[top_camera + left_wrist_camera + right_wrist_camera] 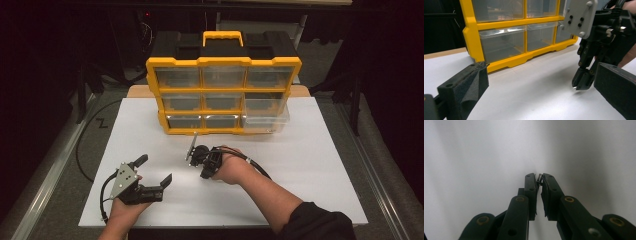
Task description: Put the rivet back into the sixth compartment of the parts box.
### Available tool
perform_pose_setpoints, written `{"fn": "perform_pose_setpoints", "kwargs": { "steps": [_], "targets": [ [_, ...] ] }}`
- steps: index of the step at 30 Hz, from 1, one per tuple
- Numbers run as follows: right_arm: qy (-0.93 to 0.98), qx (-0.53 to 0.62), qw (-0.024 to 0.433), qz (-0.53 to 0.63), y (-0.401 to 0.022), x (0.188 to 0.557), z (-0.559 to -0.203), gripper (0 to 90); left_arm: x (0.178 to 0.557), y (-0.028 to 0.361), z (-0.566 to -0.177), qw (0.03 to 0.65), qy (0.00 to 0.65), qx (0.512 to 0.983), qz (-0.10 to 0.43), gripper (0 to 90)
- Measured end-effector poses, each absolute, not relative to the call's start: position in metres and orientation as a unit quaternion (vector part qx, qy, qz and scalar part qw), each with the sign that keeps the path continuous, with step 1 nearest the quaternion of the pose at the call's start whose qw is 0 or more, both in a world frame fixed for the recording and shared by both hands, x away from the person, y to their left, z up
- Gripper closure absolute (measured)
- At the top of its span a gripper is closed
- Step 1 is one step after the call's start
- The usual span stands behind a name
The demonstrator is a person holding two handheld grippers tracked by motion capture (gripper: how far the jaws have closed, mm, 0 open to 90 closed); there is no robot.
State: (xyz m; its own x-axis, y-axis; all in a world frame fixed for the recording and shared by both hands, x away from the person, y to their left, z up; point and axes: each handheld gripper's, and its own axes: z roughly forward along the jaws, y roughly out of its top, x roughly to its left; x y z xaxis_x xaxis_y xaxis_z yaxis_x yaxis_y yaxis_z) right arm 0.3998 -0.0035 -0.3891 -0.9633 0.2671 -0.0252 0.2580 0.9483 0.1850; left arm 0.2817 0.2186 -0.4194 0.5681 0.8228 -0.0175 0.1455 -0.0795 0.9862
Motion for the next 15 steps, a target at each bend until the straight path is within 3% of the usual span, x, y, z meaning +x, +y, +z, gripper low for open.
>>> {"fn": "perform_pose_setpoints", "kwargs": {
  "steps": [15],
  "targets": [
    [0.985, 0.143, 0.029, 0.087, -0.035, 0.394, -0.383, 84.9, 0.282, 0.217, -0.420, 0.574, 0.359, 0.675, 0.294, 0.4]
  ]
}}
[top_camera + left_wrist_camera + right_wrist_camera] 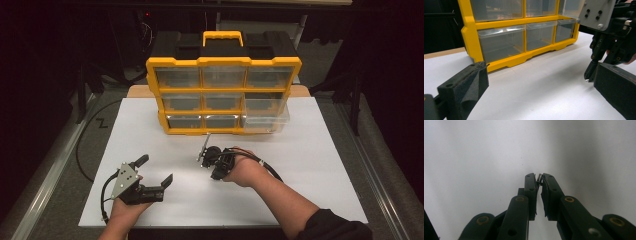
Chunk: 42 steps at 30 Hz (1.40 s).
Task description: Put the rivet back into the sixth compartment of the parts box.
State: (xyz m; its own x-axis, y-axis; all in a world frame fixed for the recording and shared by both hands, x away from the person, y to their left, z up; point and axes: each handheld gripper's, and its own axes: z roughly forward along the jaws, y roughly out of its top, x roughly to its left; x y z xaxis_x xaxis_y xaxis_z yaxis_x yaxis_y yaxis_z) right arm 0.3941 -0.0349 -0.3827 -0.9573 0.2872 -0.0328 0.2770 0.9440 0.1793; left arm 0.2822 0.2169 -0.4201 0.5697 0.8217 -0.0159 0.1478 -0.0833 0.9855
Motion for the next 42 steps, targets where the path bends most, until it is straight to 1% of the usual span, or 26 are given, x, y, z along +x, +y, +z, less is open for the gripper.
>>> {"fn": "perform_pose_setpoints", "kwargs": {
  "steps": [42],
  "targets": [
    [0.977, 0.190, 0.039, 0.083, -0.110, 0.390, -0.377, 84.9, 0.283, 0.216, -0.421, 0.571, 0.359, 0.677, 0.295, 0.4]
  ]
}}
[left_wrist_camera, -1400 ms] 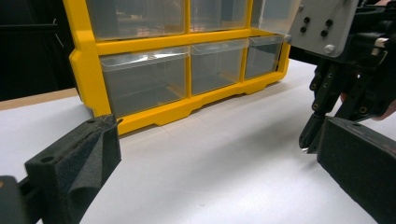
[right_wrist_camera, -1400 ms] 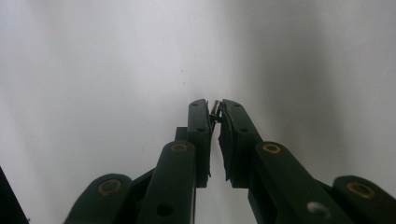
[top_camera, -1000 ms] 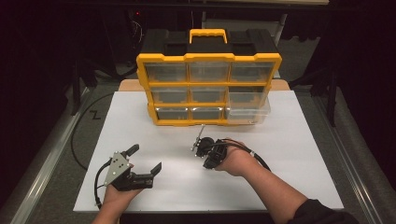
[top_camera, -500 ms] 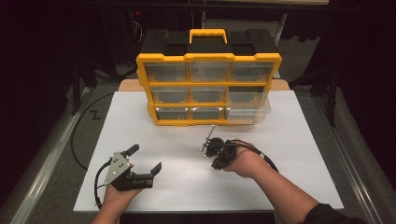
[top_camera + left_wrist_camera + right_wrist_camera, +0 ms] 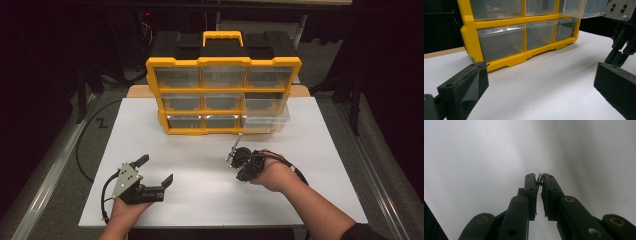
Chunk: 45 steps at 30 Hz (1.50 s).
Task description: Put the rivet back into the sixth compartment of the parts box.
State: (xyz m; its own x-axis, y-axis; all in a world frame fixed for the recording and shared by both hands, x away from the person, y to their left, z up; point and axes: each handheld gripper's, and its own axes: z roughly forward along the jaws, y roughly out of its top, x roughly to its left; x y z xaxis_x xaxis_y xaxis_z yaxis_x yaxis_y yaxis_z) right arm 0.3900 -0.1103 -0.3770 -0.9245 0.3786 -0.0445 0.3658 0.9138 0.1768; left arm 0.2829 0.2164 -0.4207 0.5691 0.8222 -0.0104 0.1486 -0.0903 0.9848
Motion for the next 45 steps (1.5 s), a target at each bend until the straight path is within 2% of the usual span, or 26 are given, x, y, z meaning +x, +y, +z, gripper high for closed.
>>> {"fn": "perform_pose_setpoints", "kwargs": {
  "steps": [19, 45],
  "targets": [
    [0.969, 0.228, 0.054, 0.077, -0.155, 0.388, -0.371, 84.9, 0.283, 0.215, -0.421, 0.571, 0.358, 0.677, 0.295, 0.4],
    [0.967, 0.238, 0.059, 0.073, -0.174, 0.388, -0.351, 84.9, 0.283, 0.215, -0.421, 0.571, 0.358, 0.677, 0.294, 0.4]
  ]
}}
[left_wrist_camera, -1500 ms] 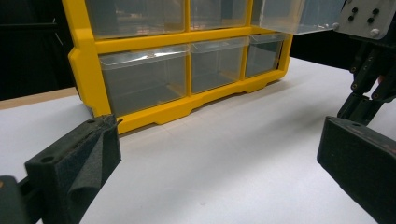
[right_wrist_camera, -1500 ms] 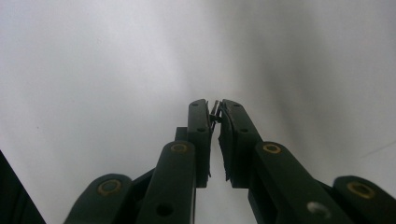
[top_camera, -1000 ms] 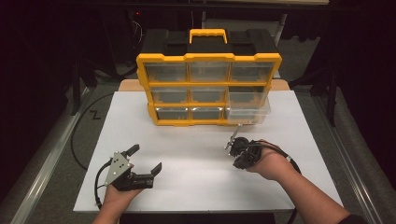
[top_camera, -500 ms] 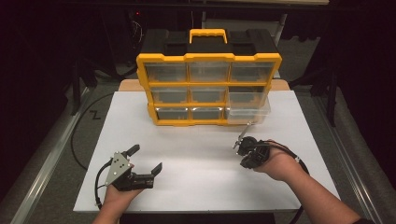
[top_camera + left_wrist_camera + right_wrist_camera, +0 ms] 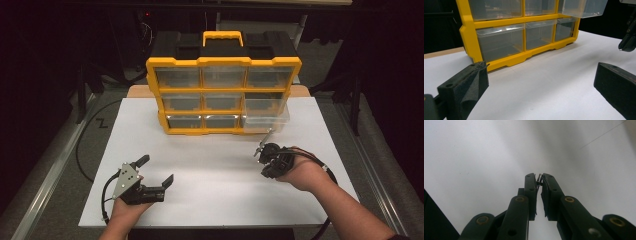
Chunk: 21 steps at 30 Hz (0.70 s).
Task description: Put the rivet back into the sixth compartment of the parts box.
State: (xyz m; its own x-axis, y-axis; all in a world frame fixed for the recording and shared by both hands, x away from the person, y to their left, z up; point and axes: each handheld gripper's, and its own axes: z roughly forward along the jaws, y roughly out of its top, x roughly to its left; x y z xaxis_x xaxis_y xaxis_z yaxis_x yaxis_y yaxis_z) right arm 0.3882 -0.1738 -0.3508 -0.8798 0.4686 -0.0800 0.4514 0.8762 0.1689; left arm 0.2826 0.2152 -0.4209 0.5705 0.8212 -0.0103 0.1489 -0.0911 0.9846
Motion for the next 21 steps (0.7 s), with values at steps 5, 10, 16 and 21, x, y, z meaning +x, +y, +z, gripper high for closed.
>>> {"fn": "perform_pose_setpoints", "kwargs": {
  "steps": [5, 10, 16, 21],
  "targets": [
    [0.966, 0.241, 0.061, 0.073, -0.175, 0.389, -0.343, 84.9, 0.283, 0.215, -0.421, 0.571, 0.358, 0.678, 0.294, 0.3],
    [0.964, 0.245, 0.061, 0.078, -0.177, 0.391, -0.335, 84.9, 0.283, 0.215, -0.421, 0.570, 0.357, 0.678, 0.295, 0.4],
    [0.964, 0.245, 0.063, 0.082, -0.179, 0.393, -0.326, 84.9, 0.283, 0.215, -0.421, 0.570, 0.357, 0.678, 0.296, 0.4],
    [0.964, 0.246, 0.063, 0.081, -0.179, 0.395, -0.319, 84.9, 0.283, 0.215, -0.421, 0.569, 0.356, 0.679, 0.297, 0.3]
  ]
}}
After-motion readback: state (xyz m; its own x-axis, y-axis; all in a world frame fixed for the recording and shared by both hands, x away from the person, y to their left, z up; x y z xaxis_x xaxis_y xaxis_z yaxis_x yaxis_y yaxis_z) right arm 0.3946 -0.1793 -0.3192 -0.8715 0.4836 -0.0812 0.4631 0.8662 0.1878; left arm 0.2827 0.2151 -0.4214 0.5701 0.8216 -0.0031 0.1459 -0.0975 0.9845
